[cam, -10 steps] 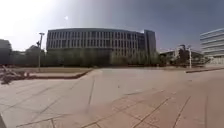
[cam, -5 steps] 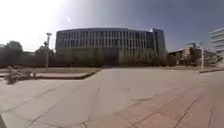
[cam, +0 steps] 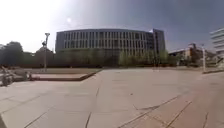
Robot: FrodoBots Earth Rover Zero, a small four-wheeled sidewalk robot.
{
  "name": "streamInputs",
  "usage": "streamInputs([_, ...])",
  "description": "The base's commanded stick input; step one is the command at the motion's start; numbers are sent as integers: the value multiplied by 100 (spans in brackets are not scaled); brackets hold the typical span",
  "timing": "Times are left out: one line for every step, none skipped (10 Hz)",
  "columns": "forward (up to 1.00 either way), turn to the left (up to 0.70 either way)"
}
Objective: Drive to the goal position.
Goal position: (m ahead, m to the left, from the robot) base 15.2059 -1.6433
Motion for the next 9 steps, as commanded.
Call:
streamInputs([70,0])
streamInputs([70,0])
streamInputs([70,0])
streamInputs([70,0])
streamInputs([70,0])
streamInputs([70,0])
streamInputs([70,0])
streamInputs([70,0])
streamInputs([70,0])
